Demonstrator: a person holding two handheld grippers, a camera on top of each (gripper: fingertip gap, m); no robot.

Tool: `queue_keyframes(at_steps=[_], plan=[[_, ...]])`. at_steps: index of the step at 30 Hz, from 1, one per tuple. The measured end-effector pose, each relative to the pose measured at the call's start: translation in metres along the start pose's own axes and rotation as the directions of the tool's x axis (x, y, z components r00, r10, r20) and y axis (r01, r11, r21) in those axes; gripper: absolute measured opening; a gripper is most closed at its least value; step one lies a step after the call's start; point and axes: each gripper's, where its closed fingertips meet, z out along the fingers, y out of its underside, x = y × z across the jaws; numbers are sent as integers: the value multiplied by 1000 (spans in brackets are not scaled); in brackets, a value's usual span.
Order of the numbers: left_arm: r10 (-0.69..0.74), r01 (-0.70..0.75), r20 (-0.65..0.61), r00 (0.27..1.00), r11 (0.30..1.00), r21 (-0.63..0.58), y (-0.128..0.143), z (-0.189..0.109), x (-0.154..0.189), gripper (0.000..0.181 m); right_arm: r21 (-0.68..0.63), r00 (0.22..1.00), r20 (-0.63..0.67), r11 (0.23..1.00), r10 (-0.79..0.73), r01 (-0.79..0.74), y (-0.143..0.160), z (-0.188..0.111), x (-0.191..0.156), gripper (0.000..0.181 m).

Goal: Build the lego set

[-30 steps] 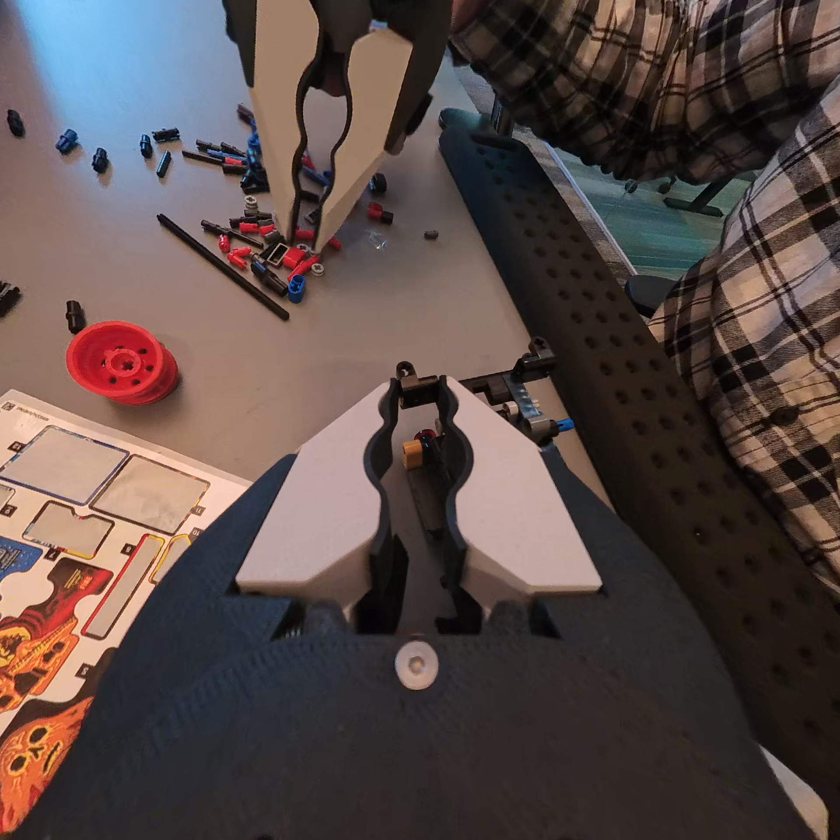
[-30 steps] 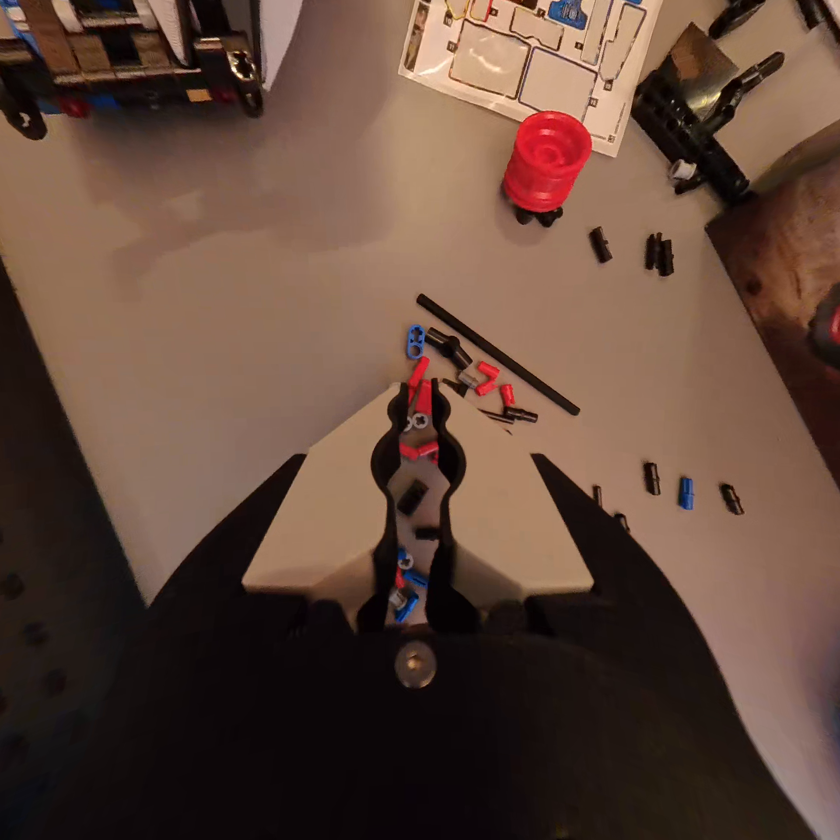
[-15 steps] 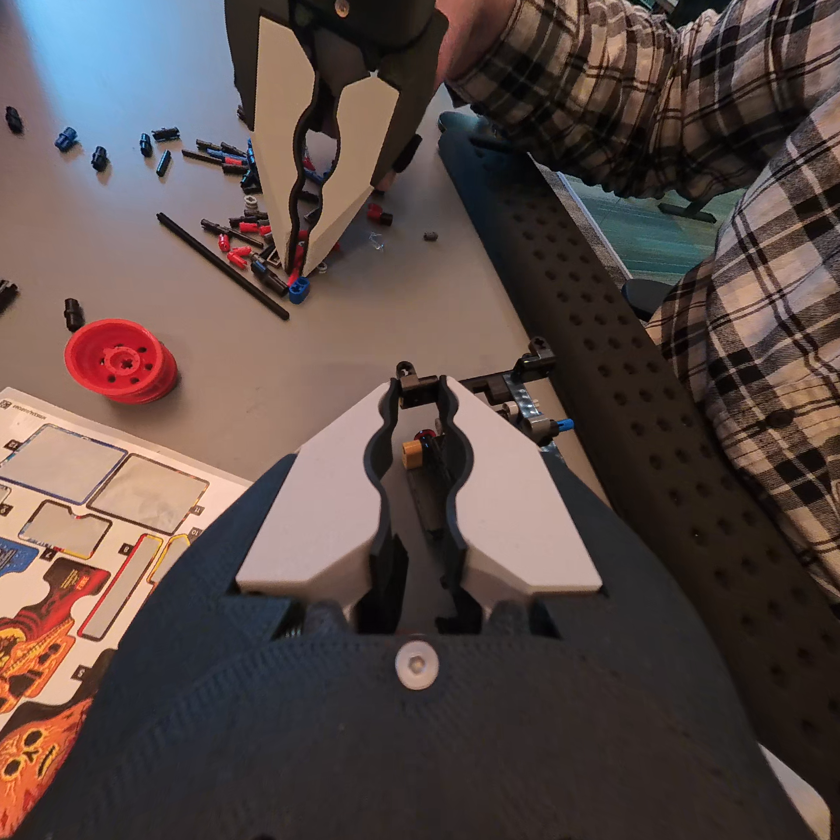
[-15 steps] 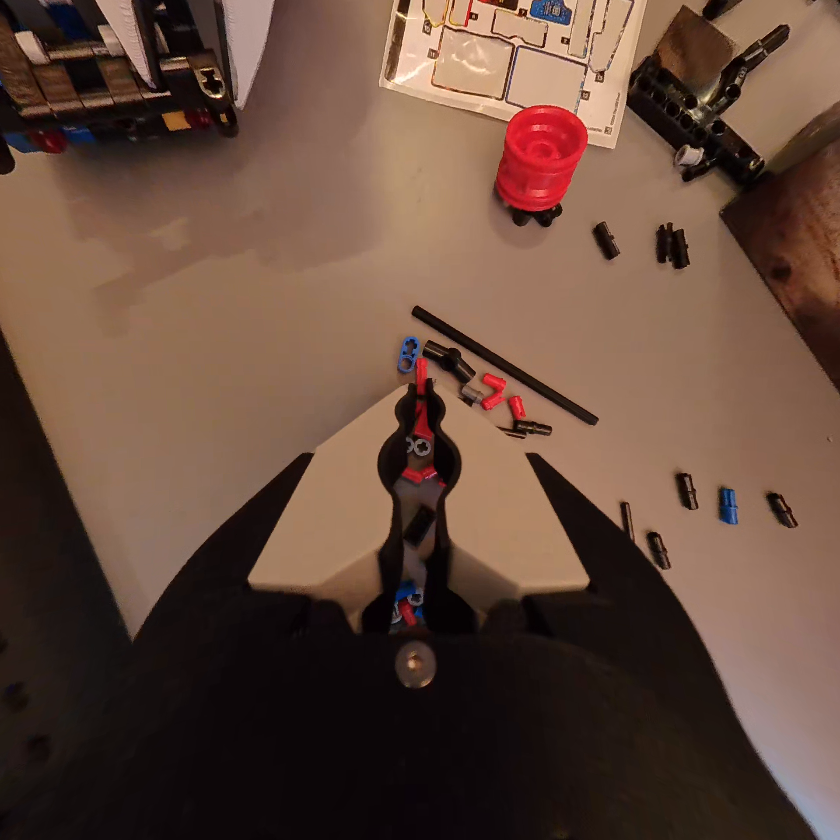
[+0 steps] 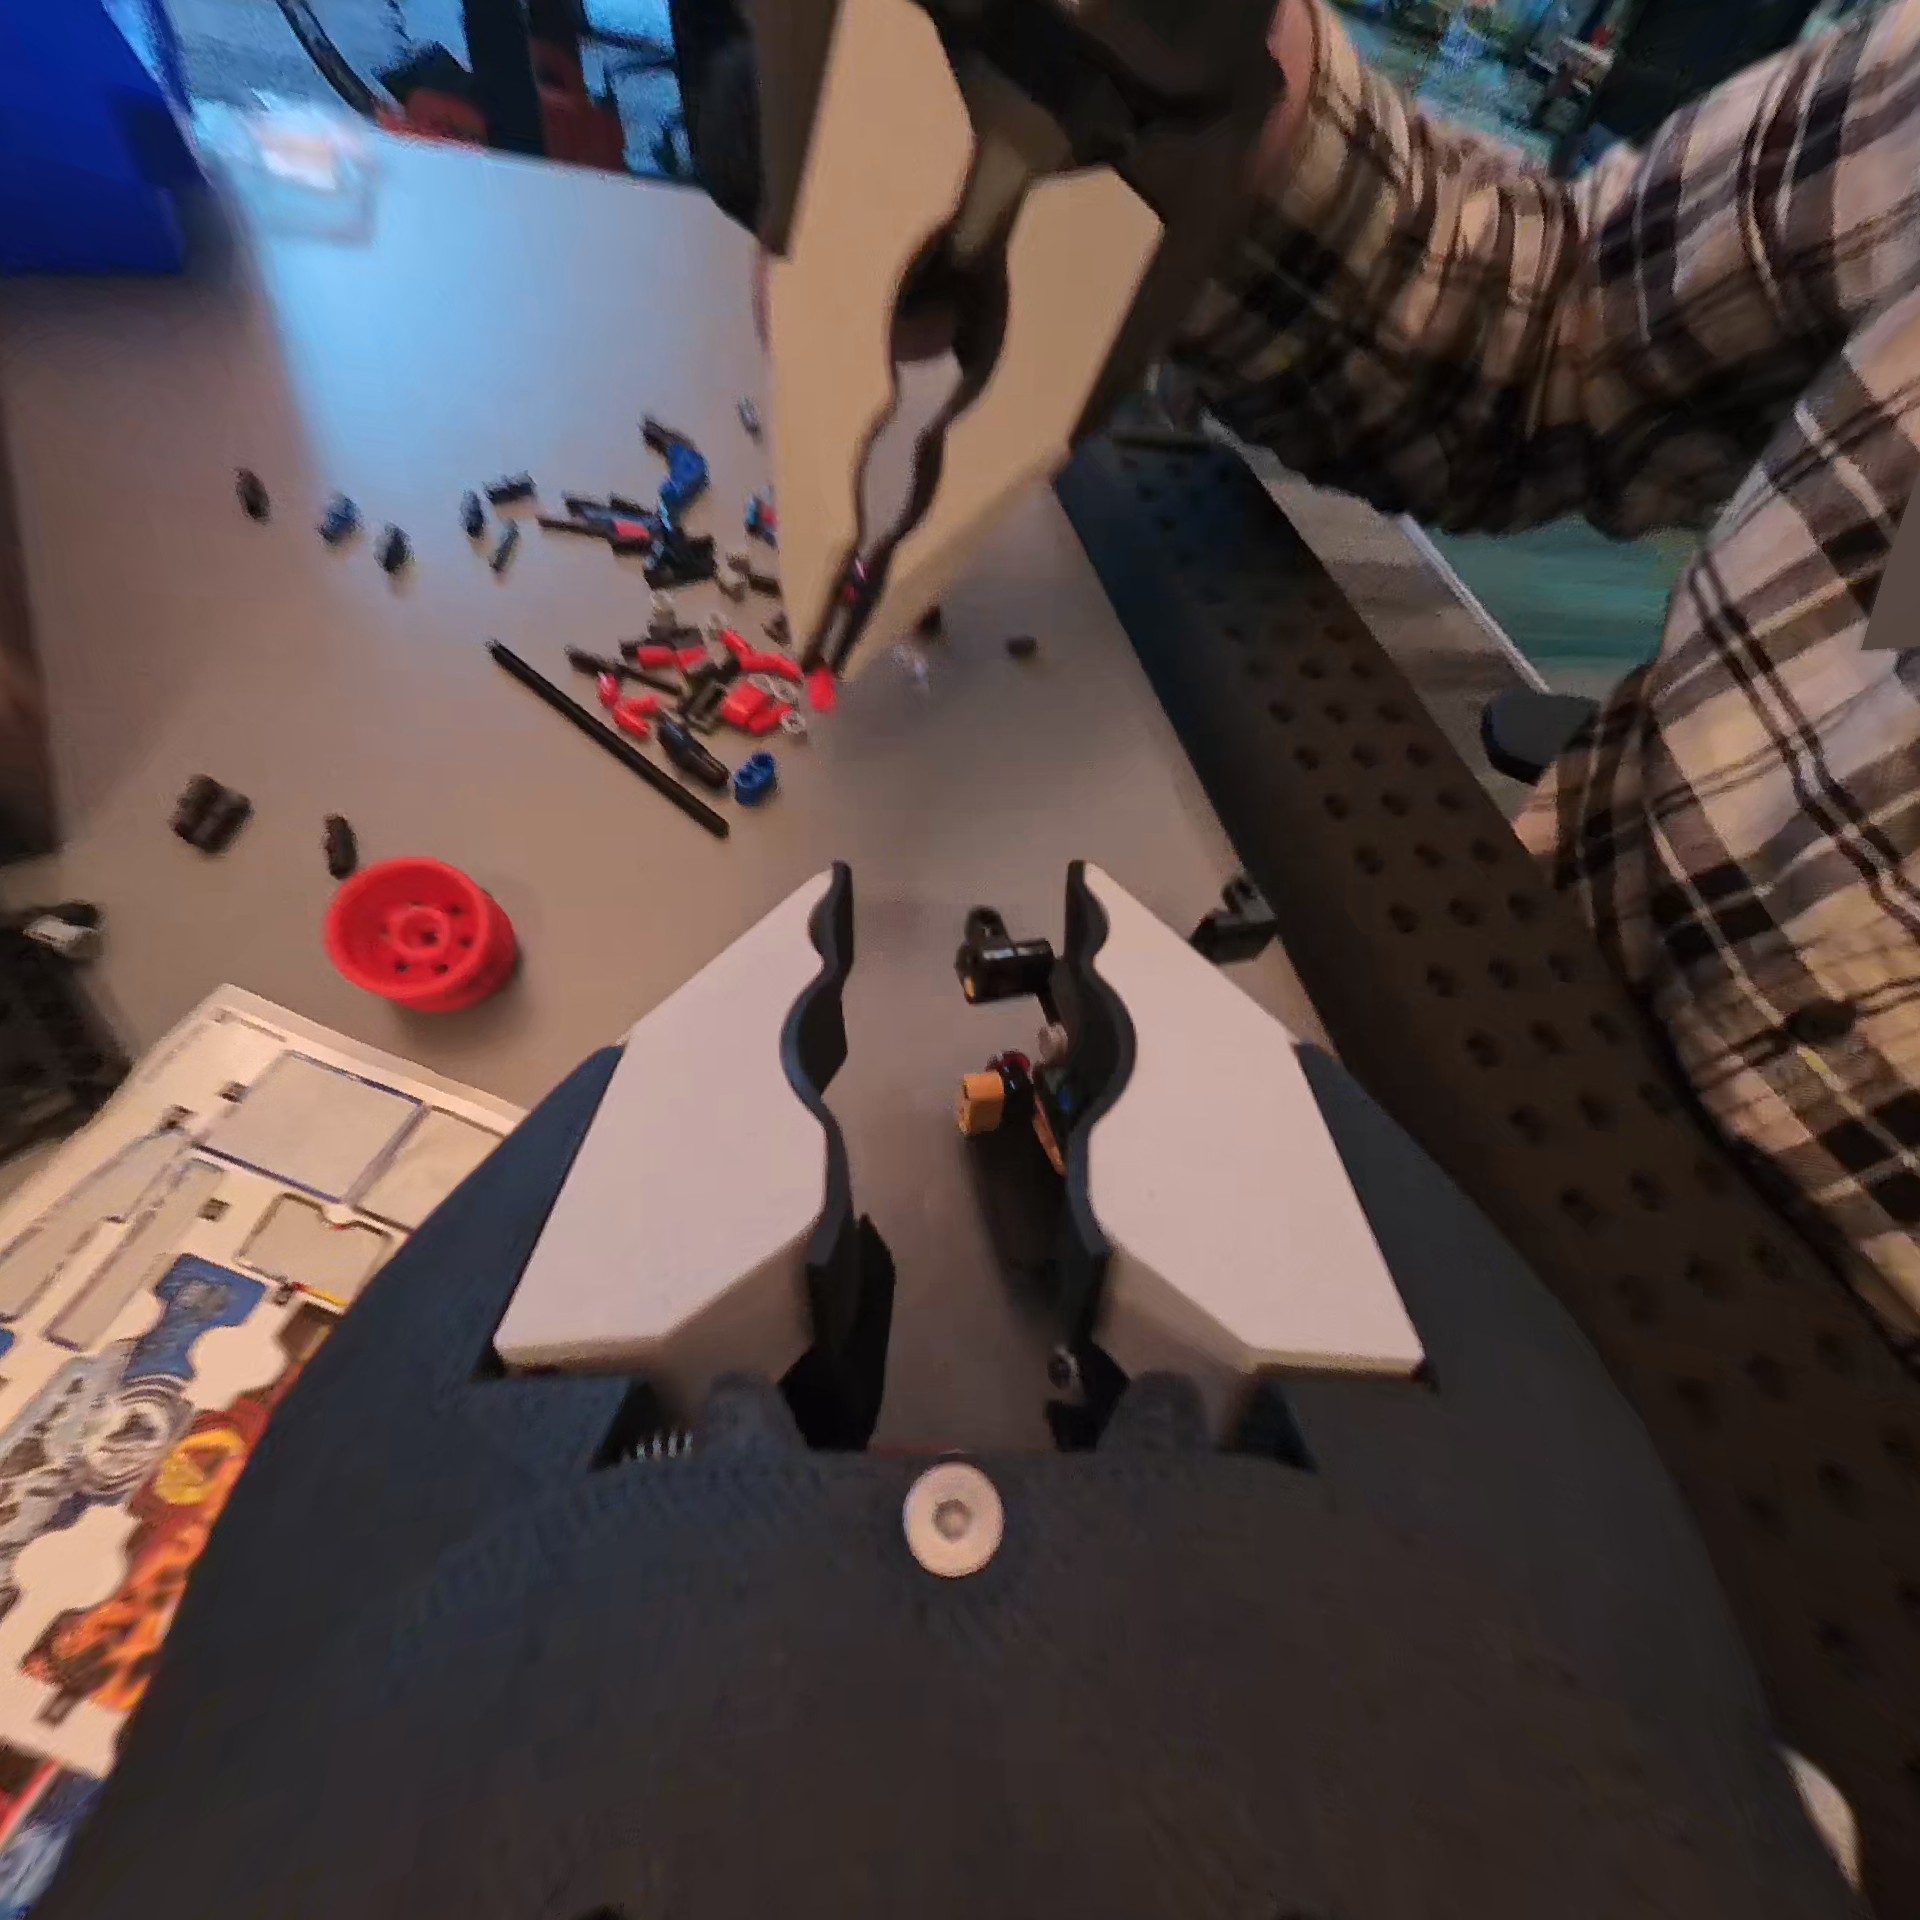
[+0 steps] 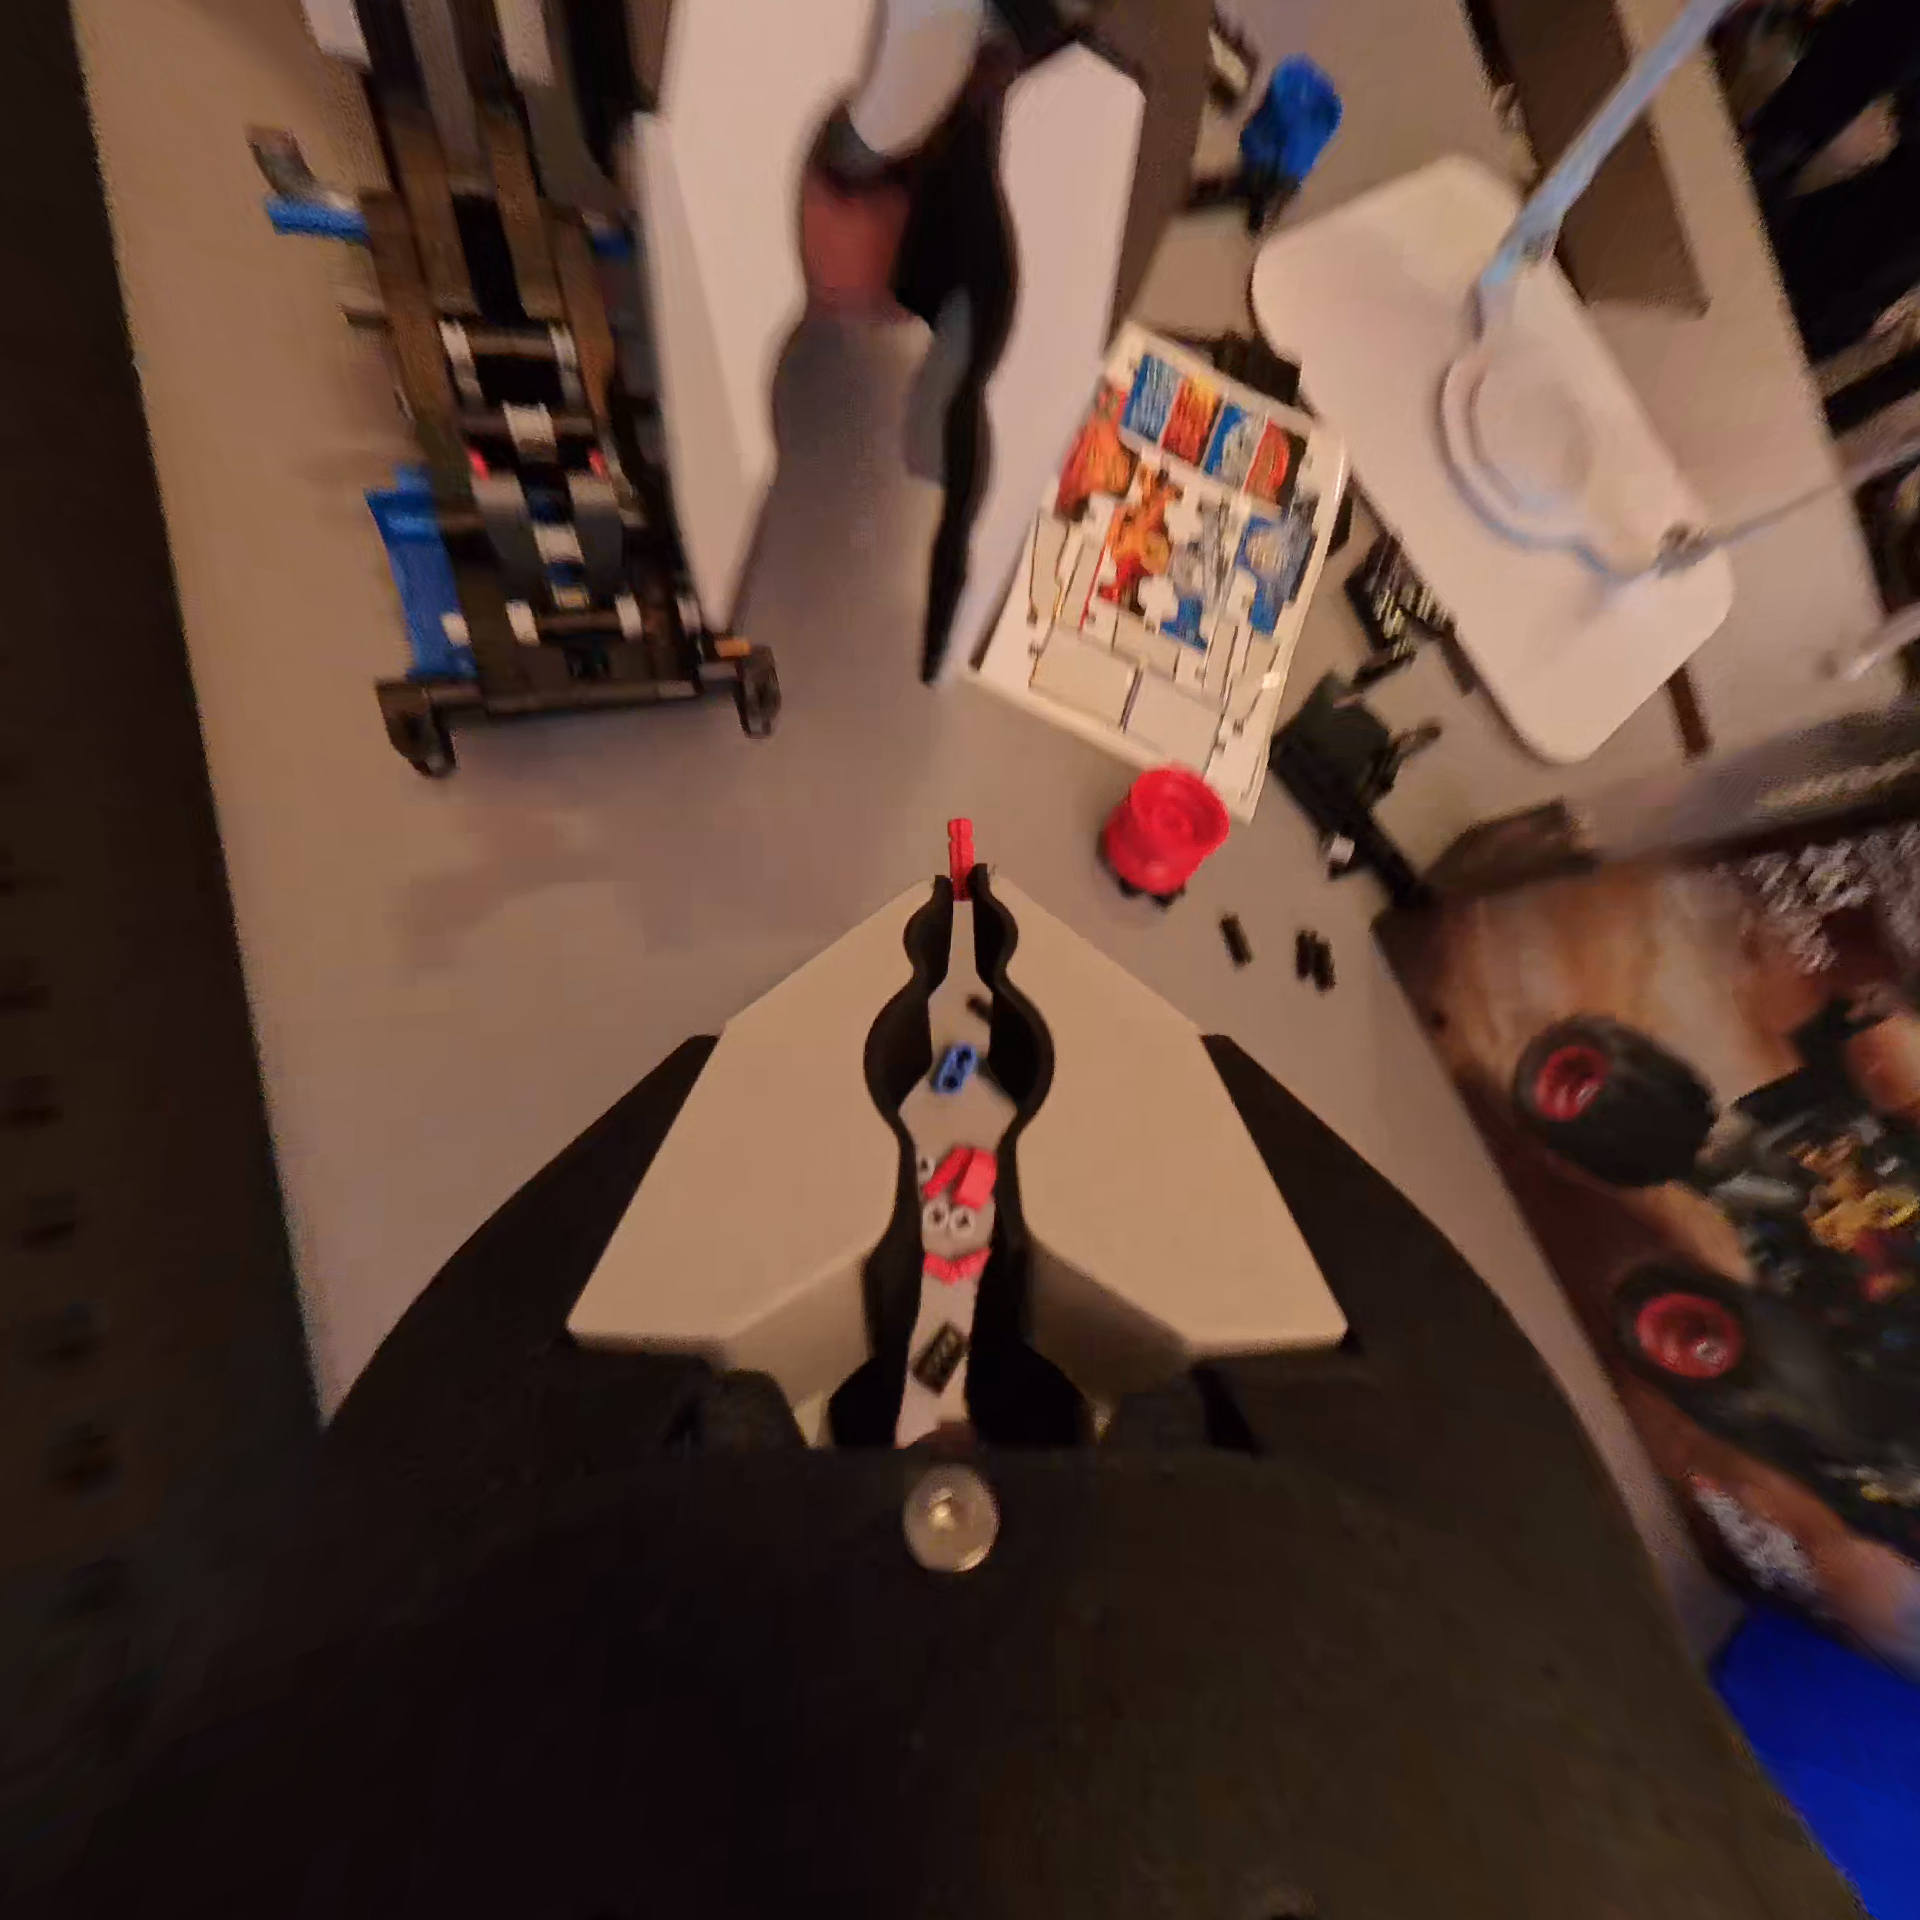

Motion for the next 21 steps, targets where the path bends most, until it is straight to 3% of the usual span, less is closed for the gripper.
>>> queue_keyframes(at_steps=[5,9,15,21], plan=[[56,-66,117,992,994,86,-26,-9,-9,18,68,993,-51,992,-102,106,-40,1,-6,2],[41,-50,79,996,991,124,-33,-13,-3,6,78,988,-79,987,-136,142,-53,1,-6,2],[18,-26,52,998,985,168,-37,-17,-2,2,147,986,-106,979,-130,145,-61,-5,-5,2],[-38,69,-108,993,953,295,-53,-28,12,2,277,969,-172,935,-176,219,-79,-20,-7,5]])
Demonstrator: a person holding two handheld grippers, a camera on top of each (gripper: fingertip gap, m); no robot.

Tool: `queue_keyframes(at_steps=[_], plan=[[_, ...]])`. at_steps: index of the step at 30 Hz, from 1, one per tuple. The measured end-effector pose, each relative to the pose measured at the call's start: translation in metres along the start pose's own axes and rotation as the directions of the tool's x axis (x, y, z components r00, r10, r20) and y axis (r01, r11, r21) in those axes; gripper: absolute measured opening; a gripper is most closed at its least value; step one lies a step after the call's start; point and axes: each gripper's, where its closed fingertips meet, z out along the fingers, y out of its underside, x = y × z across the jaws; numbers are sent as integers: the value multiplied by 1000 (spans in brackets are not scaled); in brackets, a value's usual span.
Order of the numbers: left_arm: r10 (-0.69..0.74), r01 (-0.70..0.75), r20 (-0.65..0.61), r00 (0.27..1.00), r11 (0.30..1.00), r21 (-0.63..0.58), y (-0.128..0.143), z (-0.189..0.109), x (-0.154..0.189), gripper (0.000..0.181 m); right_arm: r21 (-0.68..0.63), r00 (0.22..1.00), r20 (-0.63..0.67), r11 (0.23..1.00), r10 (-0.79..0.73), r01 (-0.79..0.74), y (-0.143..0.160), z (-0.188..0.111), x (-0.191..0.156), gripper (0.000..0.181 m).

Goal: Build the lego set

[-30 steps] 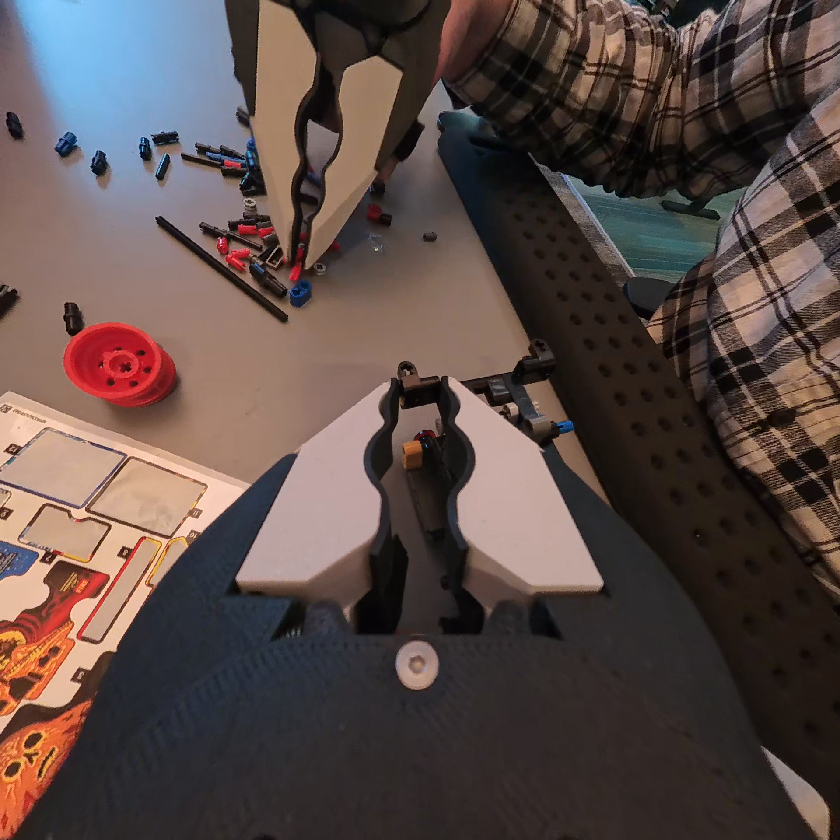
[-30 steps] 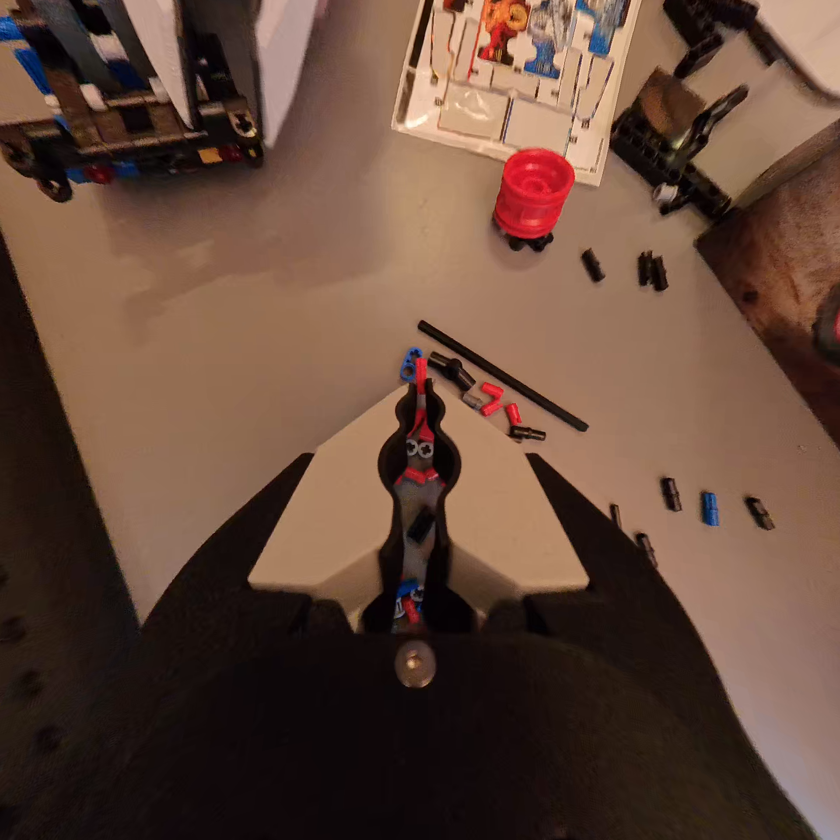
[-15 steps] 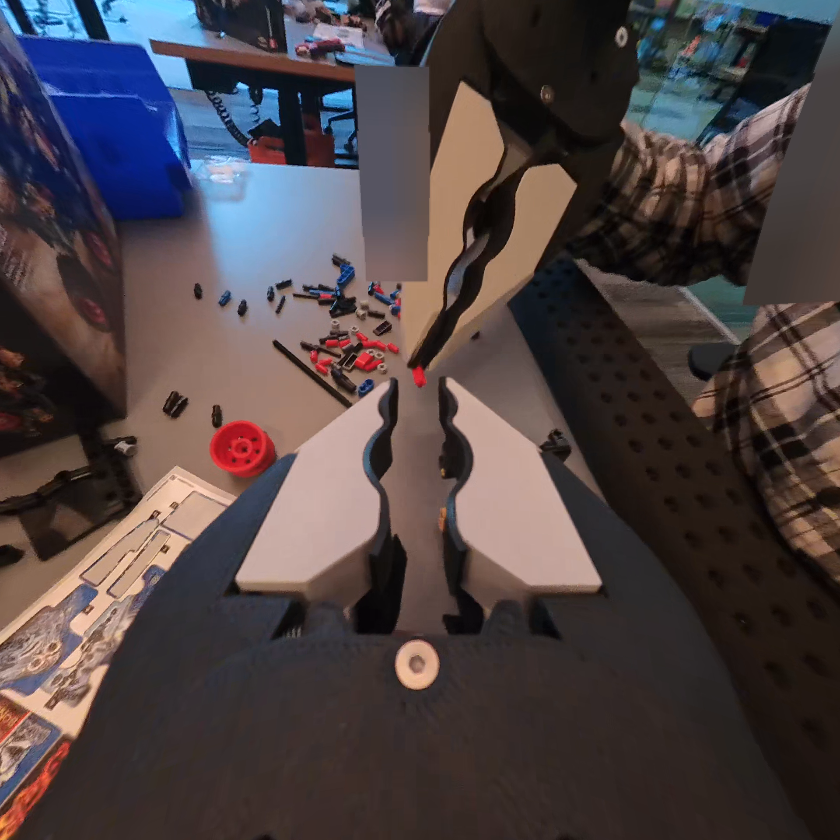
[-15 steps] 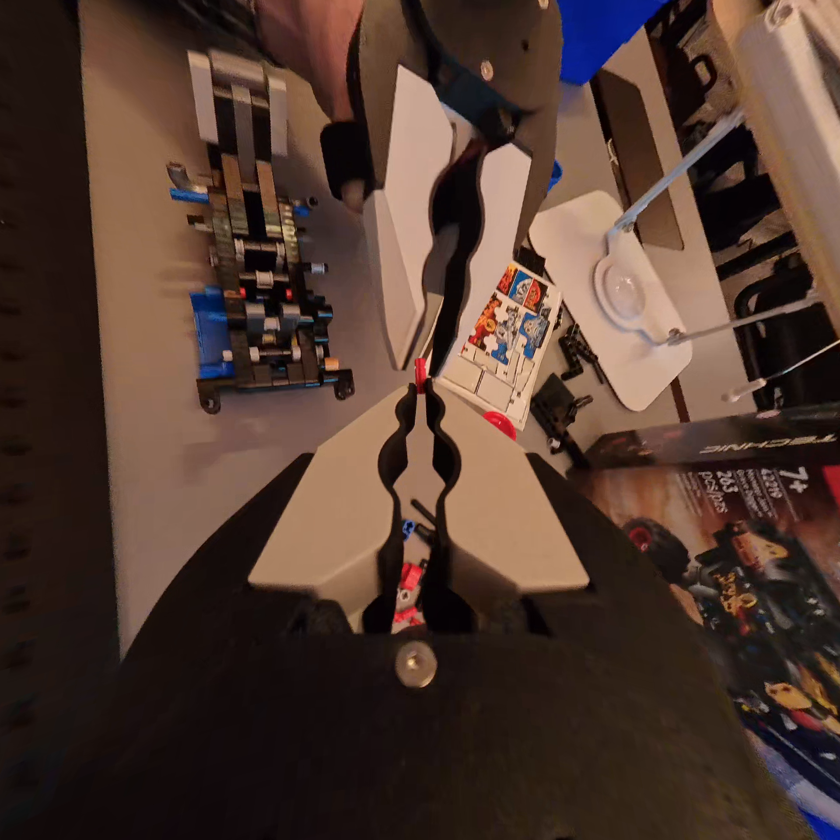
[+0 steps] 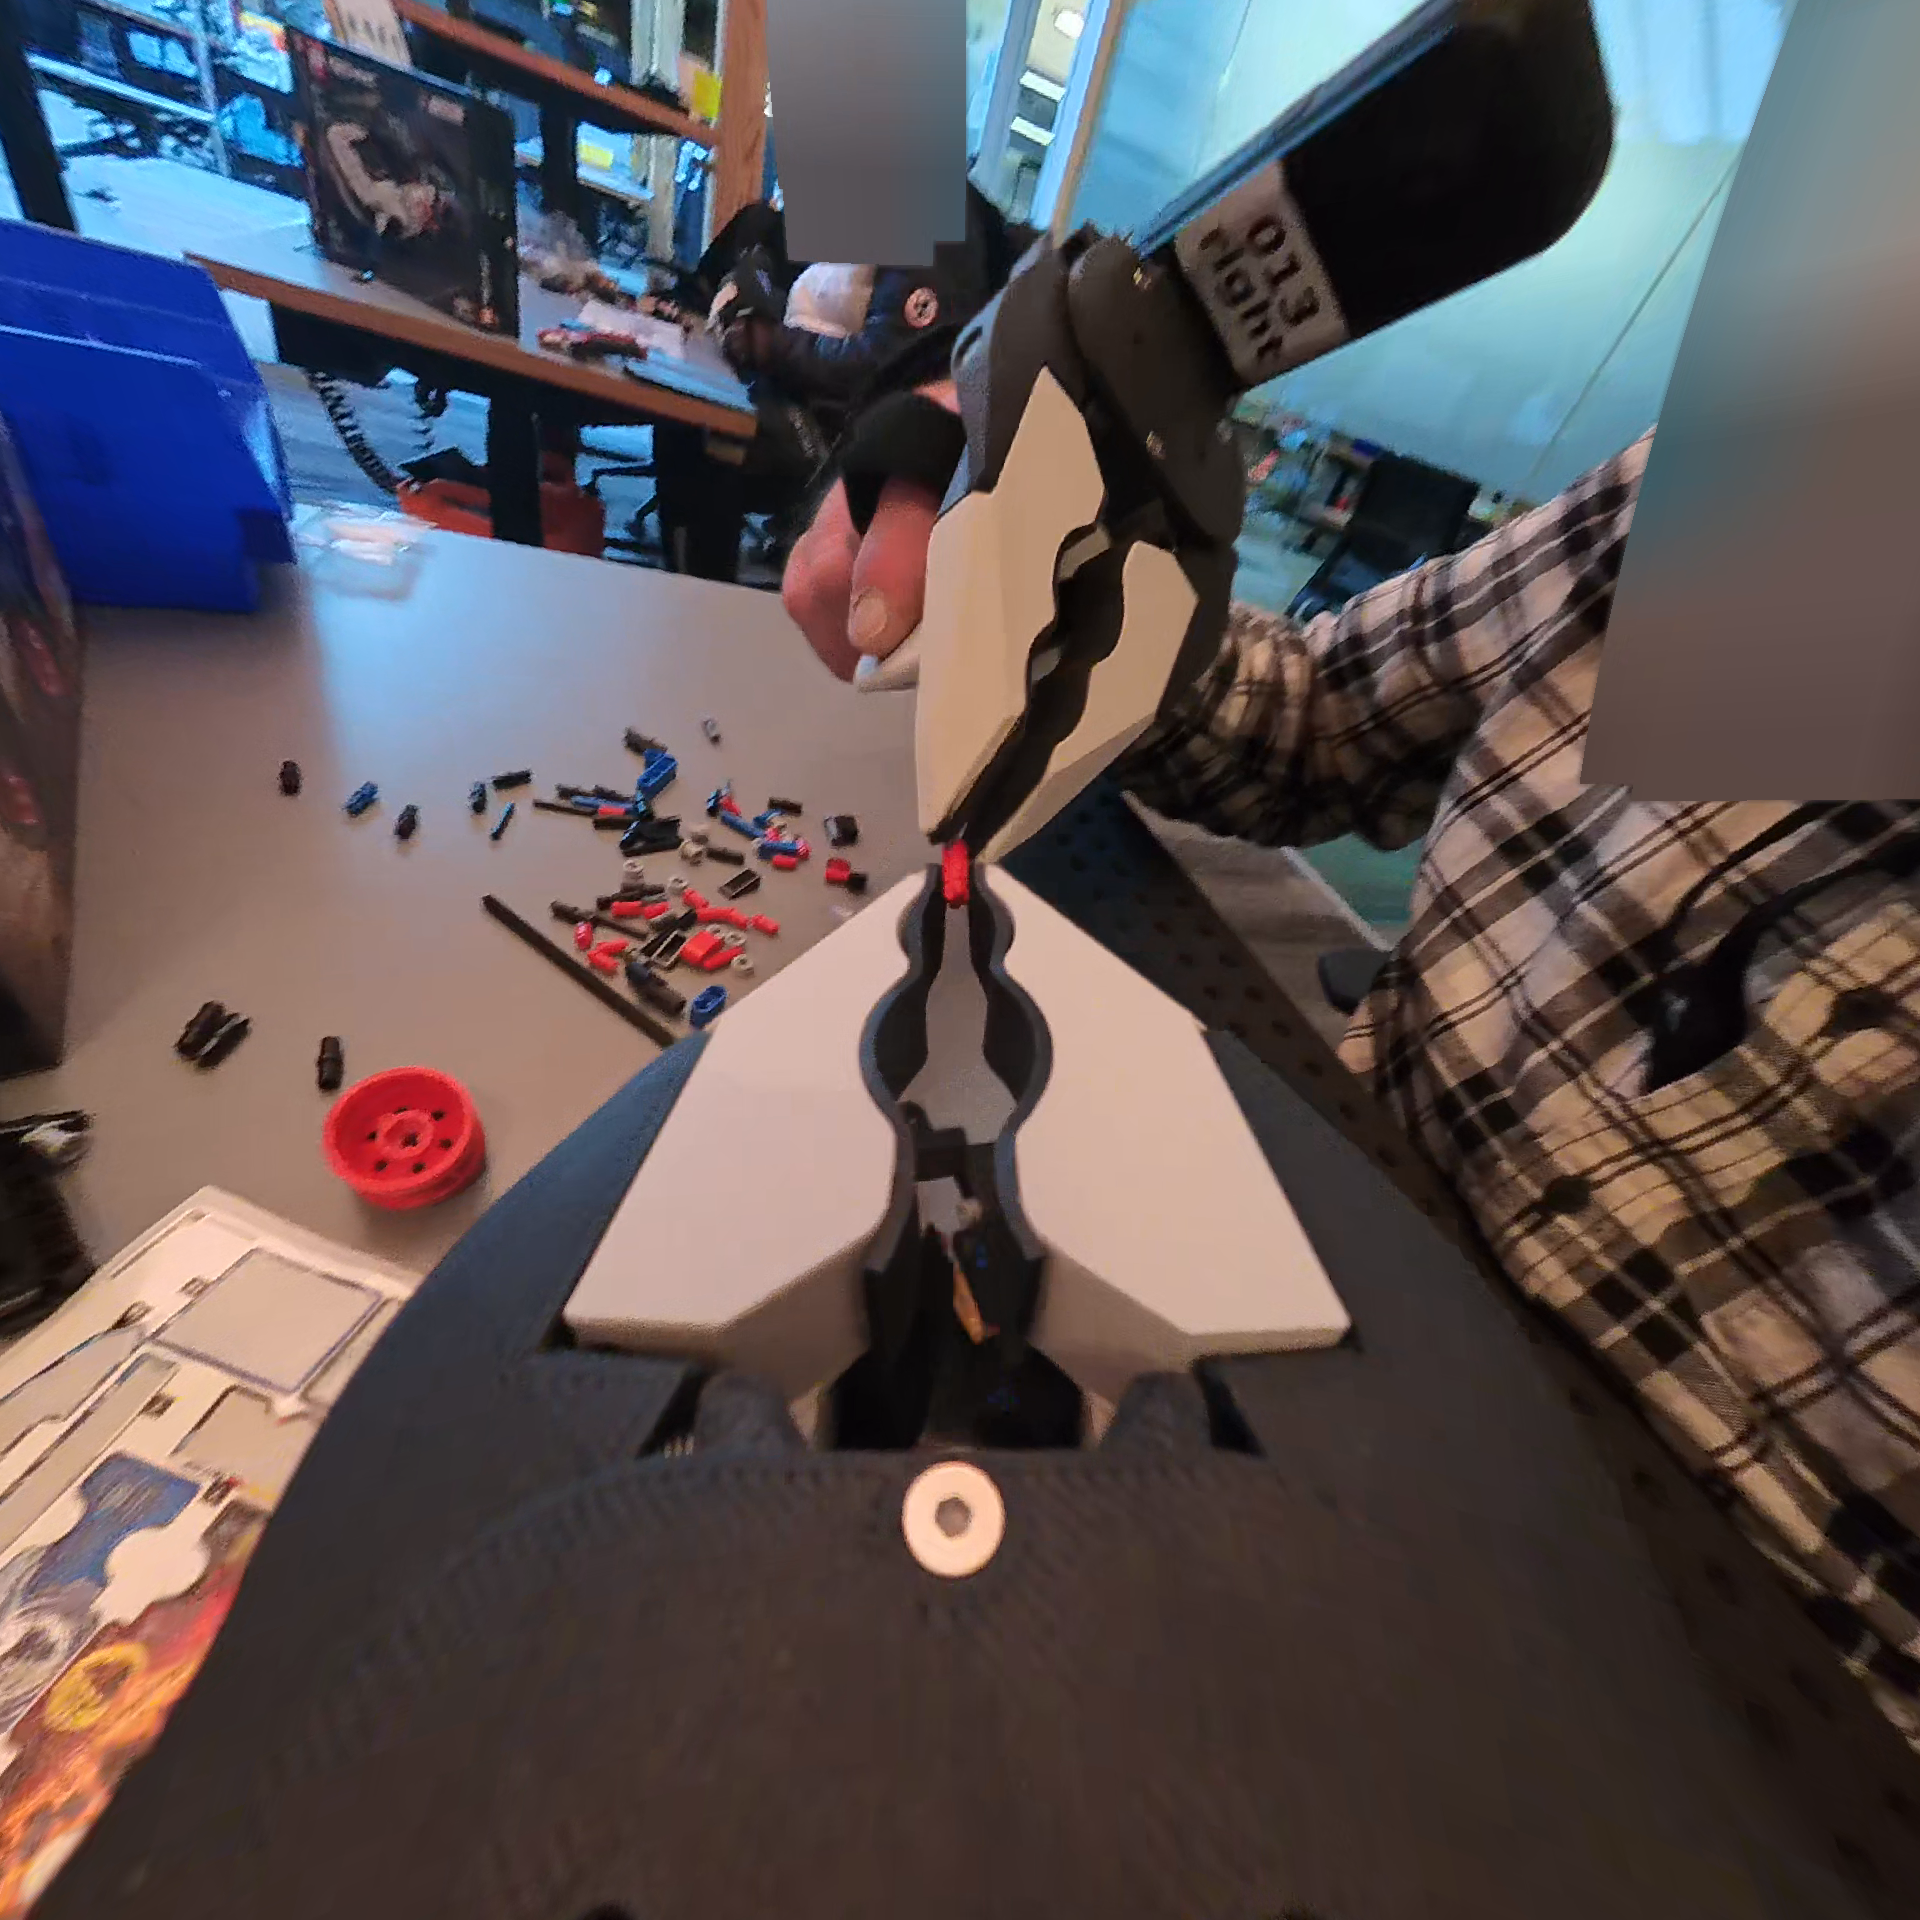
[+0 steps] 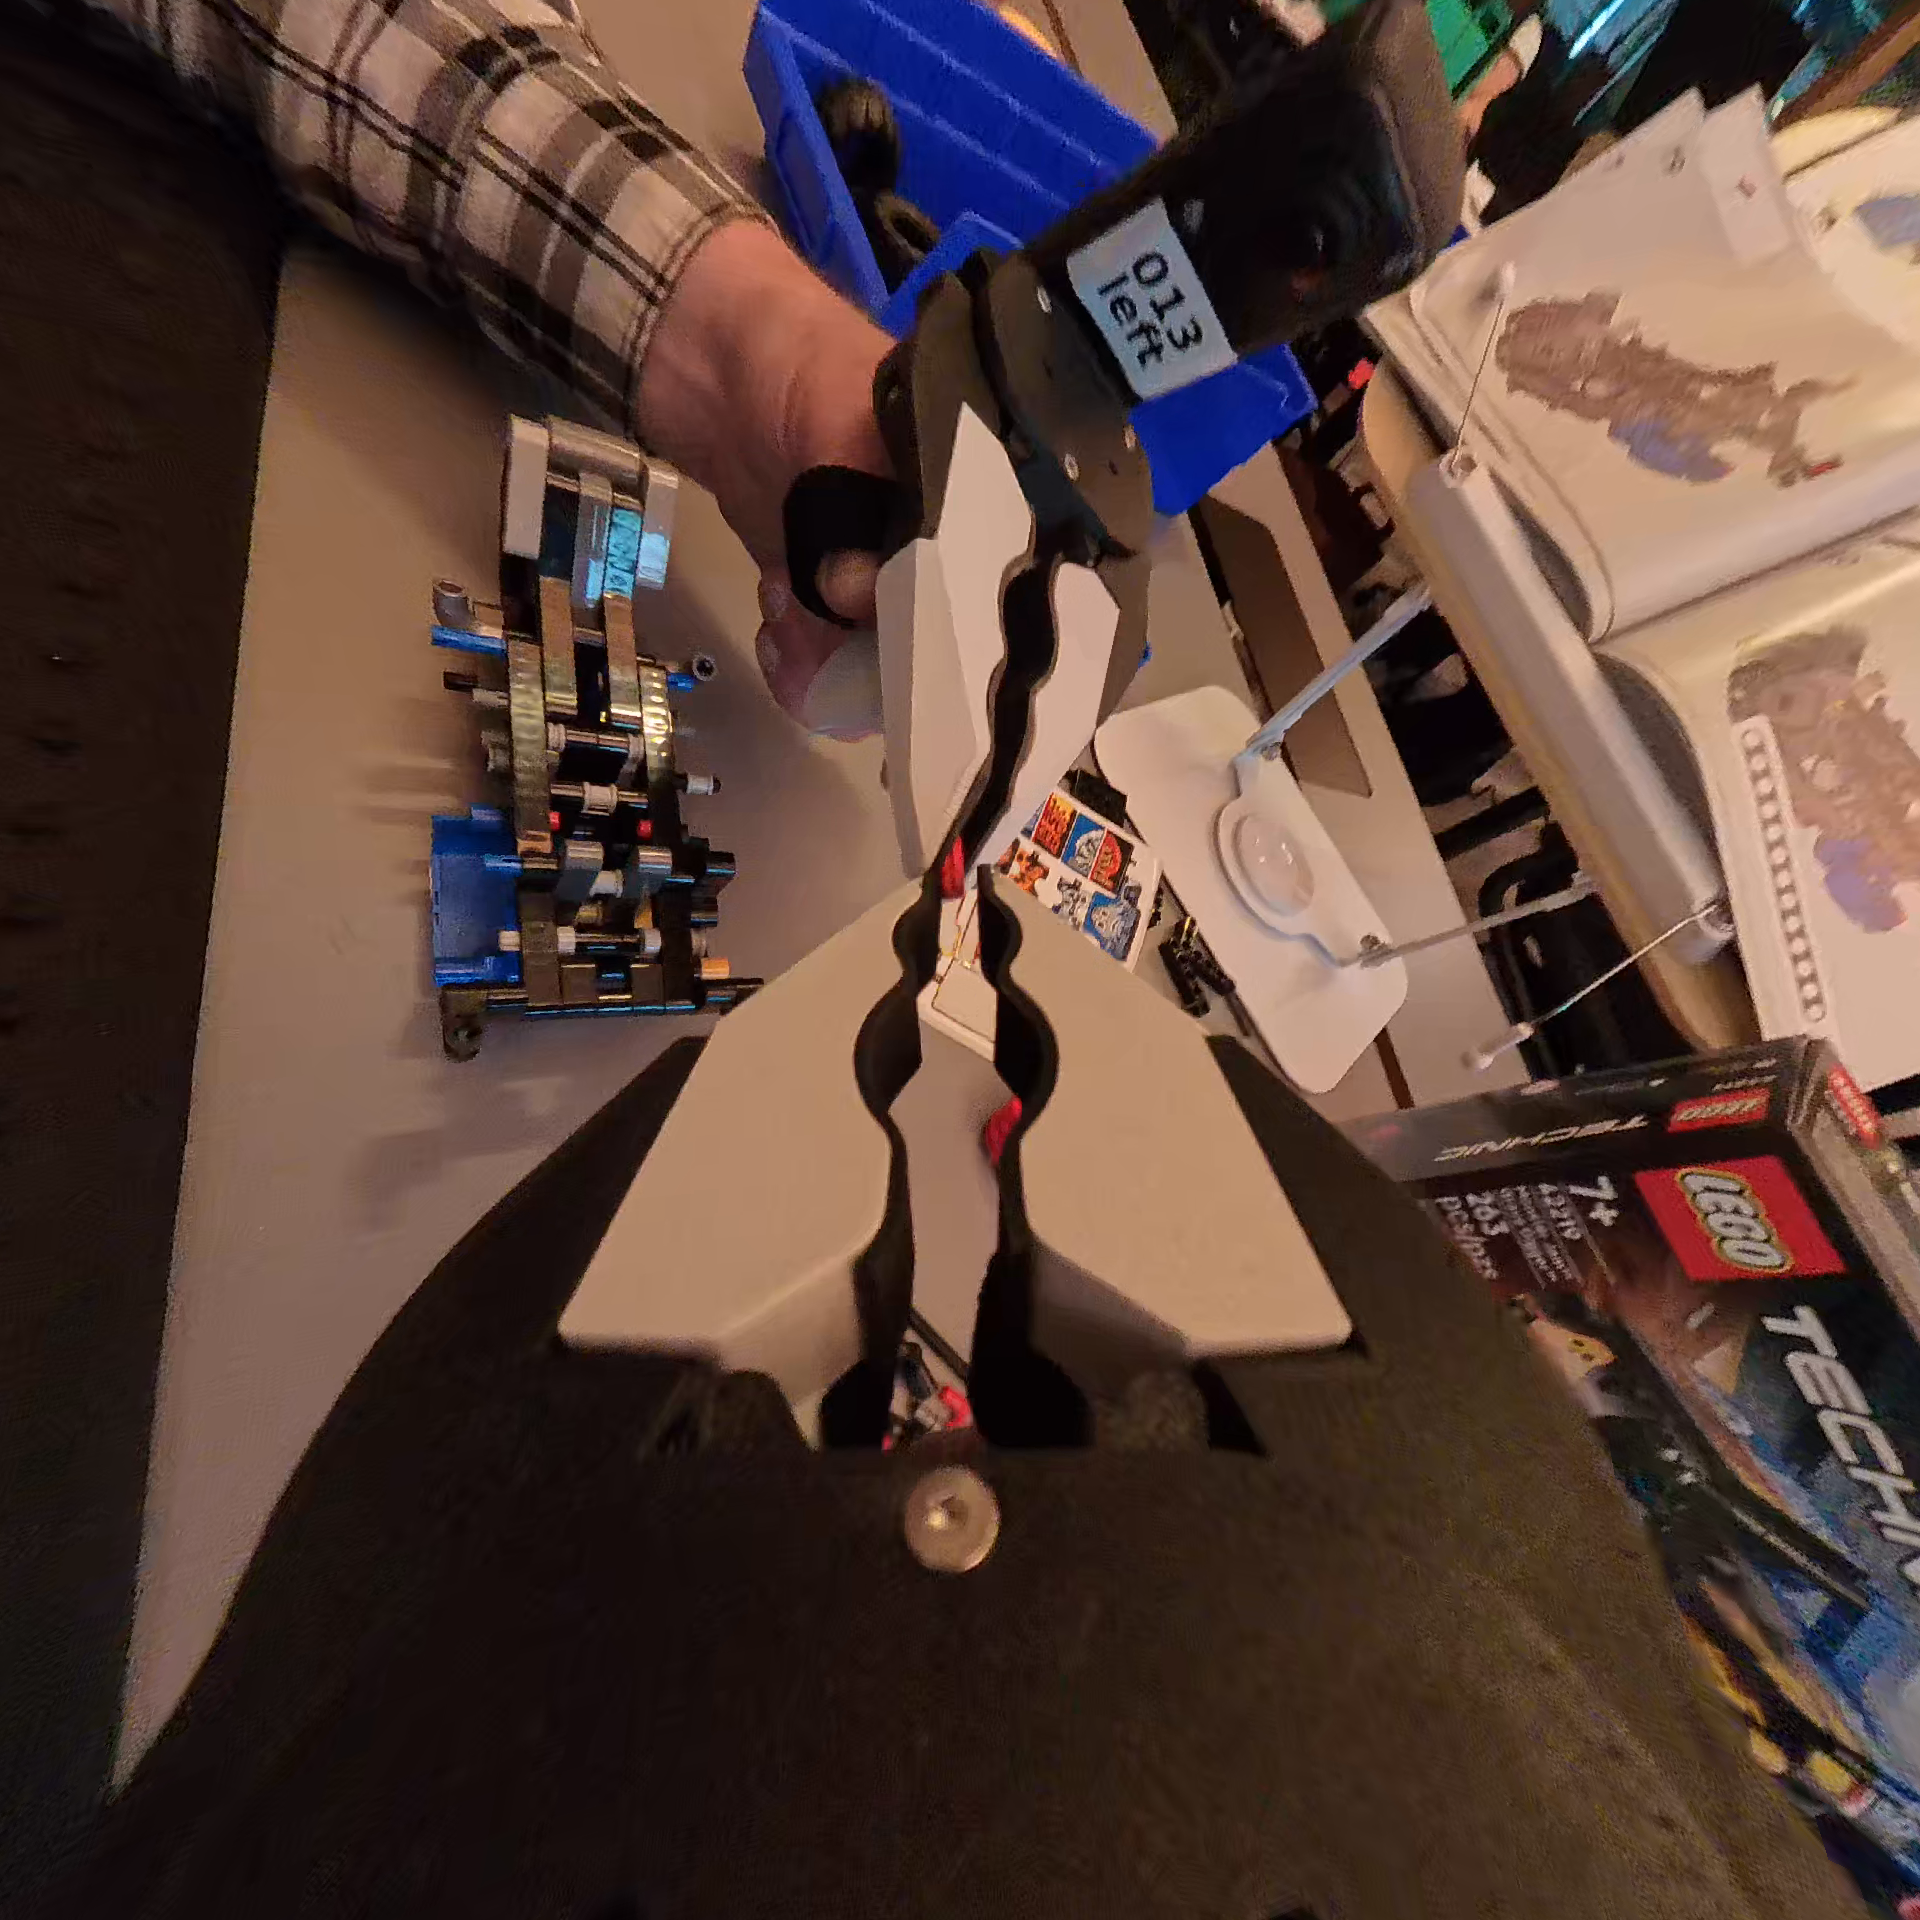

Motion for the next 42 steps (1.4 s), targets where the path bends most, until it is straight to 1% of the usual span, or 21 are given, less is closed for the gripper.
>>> queue_keyframes(at_steps=[4,8,10,14,16,18,19,20,22,24,26,29,32,36,42], plan=[[-29,33,-80,996,998,46,-6,-2,10,2,42,999,-2,998,-46,46,-9,-1,-3,4],[-57,66,-149,987,996,58,-7,-2,18,2,77,997,17,995,-72,71,-15,-3,-8,3],[-72,84,-184,980,995,57,-6,-2,23,2,85,993,12,990,-117,116,-18,-4,-12,2],[-113,129,-232,966,990,56,-5,-2,26,2,56,978,-10,976,-208,208,-19,-3,-15,2],[-139,154,-251,958,987,38,-1,-1,27,2,37,977,14,977,-211,211,-16,-2,-18,2],[-143,151,-215,966,988,20,2,0,22,5,6,981,31,982,-191,191,-10,-1,-17,2],[-138,141,-184,973,990,4,4,-1,18,17,-11,984,56,985,-169,170,-4,0,-17,1],[-123,120,-150,981,992,-33,9,-1,13,20,-35,985,92,989,-143,147,2,1,-18,1],[-51,40,-54,997,983,-181,33,-1,2,22,-87,981,150,986,-125,139,16,3,-22,1],[-23,10,-42,999,958,-287,52,2,2,22,-130,967,231,981,-108,140,26,5,-31,1],[-18,5,-35,999,940,-340,64,6,-2,24,-161,950,301,977,-88,142,32,7,-38,1],[-44,21,-51,998,928,-373,74,10,-7,22,-221,926,370,960,-79,170,43,10,-43,1],[-75,37,-78,994,912,-409,84,12,-8,19,-242,902,427,952,-67,185,48,13,-47,1],[-107,54,-113,988,916,-397,85,15,-5,19,-277,871,485,932,-73,233,59,19,-52,1],[-98,43,-120,988,917,-397,86,14,-4,18,-318,837,540,899,-90,301,61,20,-51,1]])
